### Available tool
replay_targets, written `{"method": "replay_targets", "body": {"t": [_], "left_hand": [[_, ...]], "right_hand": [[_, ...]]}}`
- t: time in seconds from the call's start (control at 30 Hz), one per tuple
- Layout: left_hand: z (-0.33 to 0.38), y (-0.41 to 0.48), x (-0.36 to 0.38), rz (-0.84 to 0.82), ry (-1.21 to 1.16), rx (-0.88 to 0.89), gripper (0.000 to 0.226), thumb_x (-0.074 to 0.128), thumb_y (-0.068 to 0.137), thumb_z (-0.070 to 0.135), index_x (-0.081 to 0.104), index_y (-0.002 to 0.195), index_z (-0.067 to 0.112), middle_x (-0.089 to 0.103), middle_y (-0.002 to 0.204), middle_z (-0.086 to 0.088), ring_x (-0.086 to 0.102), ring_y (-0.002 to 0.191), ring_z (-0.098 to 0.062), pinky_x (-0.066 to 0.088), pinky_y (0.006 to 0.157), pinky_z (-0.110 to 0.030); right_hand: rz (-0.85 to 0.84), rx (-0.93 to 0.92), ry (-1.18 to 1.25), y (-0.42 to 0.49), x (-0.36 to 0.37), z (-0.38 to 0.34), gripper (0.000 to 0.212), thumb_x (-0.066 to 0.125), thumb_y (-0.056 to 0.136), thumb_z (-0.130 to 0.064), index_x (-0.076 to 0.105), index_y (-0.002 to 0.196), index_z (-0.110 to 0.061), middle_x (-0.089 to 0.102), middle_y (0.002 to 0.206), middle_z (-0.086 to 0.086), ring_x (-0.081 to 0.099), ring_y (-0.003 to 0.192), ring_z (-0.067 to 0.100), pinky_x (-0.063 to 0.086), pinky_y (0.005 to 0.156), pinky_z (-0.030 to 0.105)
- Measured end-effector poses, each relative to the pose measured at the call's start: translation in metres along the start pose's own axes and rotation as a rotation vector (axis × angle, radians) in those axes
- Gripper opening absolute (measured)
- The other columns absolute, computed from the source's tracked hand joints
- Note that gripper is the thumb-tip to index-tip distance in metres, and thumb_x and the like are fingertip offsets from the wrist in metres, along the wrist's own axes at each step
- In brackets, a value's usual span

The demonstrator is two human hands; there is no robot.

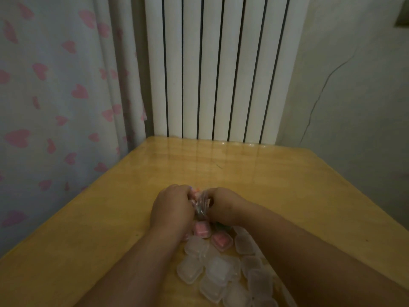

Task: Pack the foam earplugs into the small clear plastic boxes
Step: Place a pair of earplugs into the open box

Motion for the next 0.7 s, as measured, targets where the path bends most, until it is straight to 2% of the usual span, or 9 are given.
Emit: {"method": "replay_targets", "body": {"t": [0.03, 0.1, 0.23, 0.33, 0.37, 0.47, 0.53, 0.6, 0.7], "left_hand": [[0.0, 0.0, 0.0, 0.003, -0.006, -0.003, 0.01, 0.063, 0.086, 0.02, 0.071, 0.09, 0.025, 0.067, 0.102, -0.001, 0.06, 0.1, -0.023, 0.047, 0.079, -0.034], [-0.001, 0.001, 0.001, 0.003, -0.008, -0.014, 0.01, 0.064, 0.085, 0.02, 0.071, 0.09, 0.025, 0.067, 0.102, -0.001, 0.061, 0.1, -0.024, 0.048, 0.079, -0.034], [-0.002, 0.001, 0.002, -0.009, -0.005, -0.022, 0.006, 0.067, 0.081, 0.021, 0.069, 0.083, 0.026, 0.068, 0.097, 0.0, 0.062, 0.094, -0.024, 0.045, 0.072, -0.032], [-0.002, 0.002, 0.001, -0.002, -0.005, -0.021, 0.004, 0.067, 0.082, 0.022, 0.069, 0.082, 0.025, 0.068, 0.097, -0.001, 0.062, 0.093, -0.024, 0.044, 0.071, -0.032], [-0.002, 0.002, 0.001, -0.001, -0.003, -0.021, 0.003, 0.067, 0.082, 0.022, 0.069, 0.082, 0.025, 0.068, 0.097, -0.001, 0.062, 0.093, -0.024, 0.045, 0.072, -0.032], [-0.002, 0.002, 0.001, 0.002, -0.002, -0.009, 0.003, 0.067, 0.084, 0.023, 0.069, 0.084, 0.025, 0.068, 0.097, -0.001, 0.062, 0.093, -0.024, 0.048, 0.074, -0.033], [-0.002, 0.001, 0.001, 0.01, -0.003, -0.006, 0.002, 0.067, 0.084, 0.024, 0.069, 0.083, 0.025, 0.068, 0.098, -0.001, 0.062, 0.094, -0.023, 0.046, 0.072, -0.032], [-0.002, 0.001, 0.001, 0.018, 0.001, -0.006, 0.002, 0.068, 0.085, 0.024, 0.069, 0.083, 0.024, 0.067, 0.097, -0.001, 0.062, 0.094, -0.023, 0.043, 0.071, -0.031], [-0.003, 0.002, 0.002, 0.015, 0.013, -0.011, 0.002, 0.068, 0.084, 0.024, 0.069, 0.083, 0.026, 0.068, 0.096, 0.0, 0.062, 0.093, -0.022, 0.044, 0.07, -0.031]], "right_hand": [[0.014, -0.002, 0.037, -0.001, 0.0, 0.0, 0.02, 0.066, 0.09, -0.025, 0.07, 0.106, -0.013, 0.071, 0.109, 0.004, 0.056, 0.075, 0.004, 0.035, 0.054, -0.002], [0.032, -0.01, 0.055, -0.001, 0.0, 0.002, 0.021, 0.065, 0.091, -0.027, 0.069, 0.105, -0.013, 0.07, 0.109, 0.003, 0.053, 0.074, 0.003, 0.034, 0.053, -0.001], [0.042, 0.027, 0.001, 0.003, 0.006, 0.003, 0.023, 0.065, 0.088, -0.043, 0.071, 0.1, -0.024, 0.071, 0.107, 0.001, 0.063, 0.093, 0.015, 0.049, 0.078, 0.024], [0.064, 0.031, -0.042, 0.005, 0.008, 0.003, 0.018, 0.061, 0.09, -0.045, 0.065, 0.079, -0.031, 0.071, 0.103, 0.004, 0.065, 0.097, 0.023, 0.053, 0.083, 0.032], [0.052, 0.033, -0.057, 0.005, 0.008, 0.001, 0.018, 0.059, 0.091, -0.043, 0.065, 0.081, -0.03, 0.071, 0.105, 0.006, 0.064, 0.098, 0.024, 0.052, 0.084, 0.033], [0.014, 0.041, -0.065, 0.006, 0.009, -0.001, 0.023, 0.057, 0.093, -0.041, 0.068, 0.103, -0.023, 0.07, 0.106, 0.006, 0.064, 0.098, 0.025, 0.052, 0.082, 0.031], [-0.008, 0.03, -0.064, 0.006, 0.009, -0.002, 0.023, 0.058, 0.094, -0.038, 0.068, 0.104, -0.02, 0.07, 0.104, 0.006, 0.064, 0.097, 0.024, 0.048, 0.078, 0.028], [0.016, 0.059, -0.01, 0.007, 0.006, 0.002, 0.008, 0.067, 0.089, -0.031, 0.066, 0.087, -0.023, 0.071, 0.099, 0.004, 0.065, 0.094, 0.021, 0.049, 0.079, 0.028], [0.12, 0.129, 0.017, 0.003, -0.001, 0.008, 0.024, 0.076, 0.078, -0.03, 0.055, 0.068, -0.029, 0.066, 0.088, -0.005, 0.063, 0.085, 0.017, 0.053, 0.077, 0.031]]}}
Point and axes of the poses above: each hand's wrist, its own y-axis towards the middle knuckle, its own x-axis out of the palm, z = x × y, the point moved 3 cm from there along y, towards the middle knuckle
